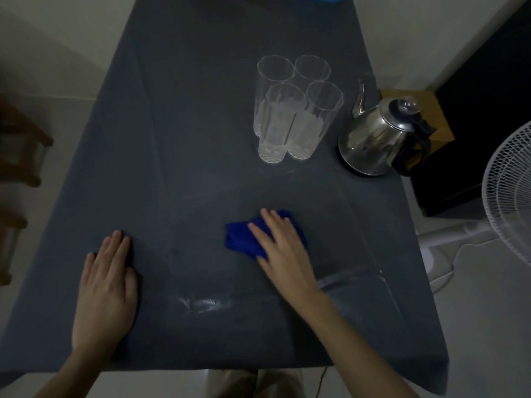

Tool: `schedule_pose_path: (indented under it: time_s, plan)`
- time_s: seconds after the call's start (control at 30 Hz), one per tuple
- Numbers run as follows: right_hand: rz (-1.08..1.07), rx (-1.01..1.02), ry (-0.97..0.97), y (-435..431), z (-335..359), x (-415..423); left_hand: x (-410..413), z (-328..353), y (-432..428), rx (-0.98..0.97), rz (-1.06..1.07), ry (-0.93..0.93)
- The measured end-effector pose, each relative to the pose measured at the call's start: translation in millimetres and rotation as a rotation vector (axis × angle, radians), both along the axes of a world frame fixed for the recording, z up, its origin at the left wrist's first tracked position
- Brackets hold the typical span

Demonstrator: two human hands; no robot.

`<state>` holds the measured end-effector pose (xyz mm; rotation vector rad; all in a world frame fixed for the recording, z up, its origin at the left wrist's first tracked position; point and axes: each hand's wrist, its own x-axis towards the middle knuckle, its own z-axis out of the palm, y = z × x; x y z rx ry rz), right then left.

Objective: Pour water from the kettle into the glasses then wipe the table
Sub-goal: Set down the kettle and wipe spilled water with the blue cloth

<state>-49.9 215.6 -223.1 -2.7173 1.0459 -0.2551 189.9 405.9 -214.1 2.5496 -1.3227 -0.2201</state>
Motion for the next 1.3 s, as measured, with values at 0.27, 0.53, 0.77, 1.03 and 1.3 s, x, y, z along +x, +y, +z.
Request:
schedule_pose_path:
  time_s: [0.27,0.53,0.77,1.03,1.3]
  plan:
    - [-0.642,-0.042,0.093,-97,12,-133,0,-1,-1,-0.016,0.01,0.002]
    - [-0.574,0.003,-0.129,-57,2,-48,1,-1,1,0.016,0.003,-0.011]
    - [-0.211,0.065,-0.099,53,4,81,1,2,1,0.011,0.005,0.009]
    - [0.089,0.035,-0.027,89,-1,8,-1,-1,0,-0.008,0.023,0.004]
    - [-0.478,0.088,0.109,-17,23,-183,-2,0,0,-0.035,0.009,-0.006]
